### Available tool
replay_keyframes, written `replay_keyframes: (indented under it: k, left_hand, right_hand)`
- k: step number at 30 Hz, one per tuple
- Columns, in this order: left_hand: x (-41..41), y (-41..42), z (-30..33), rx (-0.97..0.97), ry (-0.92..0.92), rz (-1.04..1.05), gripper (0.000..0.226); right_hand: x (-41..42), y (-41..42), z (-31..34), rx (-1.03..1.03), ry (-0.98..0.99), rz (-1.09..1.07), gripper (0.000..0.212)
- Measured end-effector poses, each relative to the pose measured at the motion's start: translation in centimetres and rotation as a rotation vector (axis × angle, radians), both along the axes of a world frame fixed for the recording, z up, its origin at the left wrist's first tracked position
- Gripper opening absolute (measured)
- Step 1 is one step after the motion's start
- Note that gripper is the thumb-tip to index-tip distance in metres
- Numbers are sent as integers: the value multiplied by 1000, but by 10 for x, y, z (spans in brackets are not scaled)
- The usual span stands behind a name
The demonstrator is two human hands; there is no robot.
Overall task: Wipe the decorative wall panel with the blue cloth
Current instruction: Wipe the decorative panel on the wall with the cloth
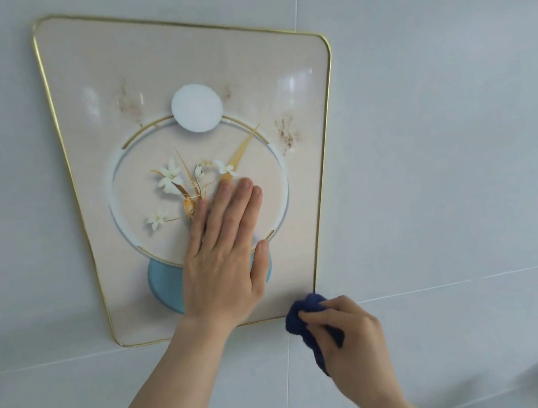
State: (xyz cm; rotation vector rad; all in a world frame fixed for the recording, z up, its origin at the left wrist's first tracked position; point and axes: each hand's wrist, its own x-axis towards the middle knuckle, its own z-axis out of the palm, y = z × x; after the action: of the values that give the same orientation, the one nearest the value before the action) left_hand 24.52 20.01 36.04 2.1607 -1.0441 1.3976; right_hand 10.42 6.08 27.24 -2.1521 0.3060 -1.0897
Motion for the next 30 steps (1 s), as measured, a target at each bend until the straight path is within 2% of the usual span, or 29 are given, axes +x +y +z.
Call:
replay_keyframes:
  k: [2,4,8,13,17,19,24,30]
  left_hand:
    - [-8,1,4,-6,16,12,64]
    - [-16,1,10,-42,13,21,61]
    - [-25,-2,32,-136,-19,31,59]
    - [-10,-3,61,-162,-5,71,65]
    - [1,-5,55,-107,-12,102,67]
    - [7,-6,53,-95,-27,113,69]
    - [18,-11,48,-90,-86,153,68]
    - [24,-16,45,-134,-159,174,64]
  right_hand:
    - [-10,4,43,277,-77,78,33]
    - [-14,5,87,330,-175,99,30]
    - [-4,11,160,140,-385,91,26]
    - [37,12,205,-224,-591,-116,27]
    - [71,5,187,-488,-511,-300,30]
    - [80,0,170,-609,-457,-299,33]
    - [87,-20,150,-790,-354,-285,56]
    - [103,-30,167,-786,-549,-275,34]
